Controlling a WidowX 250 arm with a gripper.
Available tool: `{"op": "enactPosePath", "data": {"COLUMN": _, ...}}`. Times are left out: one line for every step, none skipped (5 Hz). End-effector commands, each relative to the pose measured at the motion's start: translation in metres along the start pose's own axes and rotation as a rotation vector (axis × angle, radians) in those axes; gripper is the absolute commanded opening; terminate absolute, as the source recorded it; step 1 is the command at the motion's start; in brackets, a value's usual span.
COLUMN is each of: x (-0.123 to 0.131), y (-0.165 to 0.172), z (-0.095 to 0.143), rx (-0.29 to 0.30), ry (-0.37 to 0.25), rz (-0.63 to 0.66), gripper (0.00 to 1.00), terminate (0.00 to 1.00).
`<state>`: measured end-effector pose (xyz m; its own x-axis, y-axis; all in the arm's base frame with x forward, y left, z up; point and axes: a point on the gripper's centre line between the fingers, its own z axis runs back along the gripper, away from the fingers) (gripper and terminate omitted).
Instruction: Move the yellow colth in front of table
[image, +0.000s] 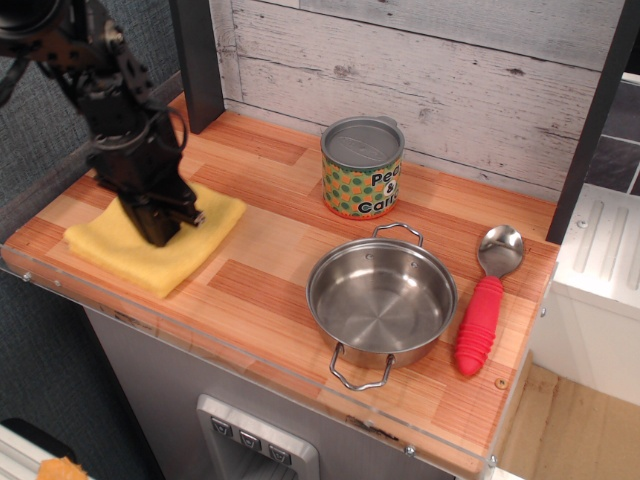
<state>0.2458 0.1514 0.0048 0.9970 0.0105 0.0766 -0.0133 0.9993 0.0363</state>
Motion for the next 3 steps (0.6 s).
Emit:
{"op": "enactPosePath", "data": {"x": -0.029, "y": 0.002, "z": -0.008, "rx": -0.007, "ry": 0.082, "rz": 0.067, "gripper": 0.00, "terminate": 0.00}}
{"op": "enactPosePath", "data": {"x": -0.031, "y": 0.005, "z": -0.006, "rx": -0.004, "ry": 0.082, "rz": 0.082, "gripper": 0.00, "terminate": 0.00}}
{"op": "enactPosePath", "data": {"x": -0.030, "y": 0.010, "z": 0.003, "rx": -0.008, "ry": 0.056, "rz": 0.090, "gripper": 0.00, "terminate": 0.00}}
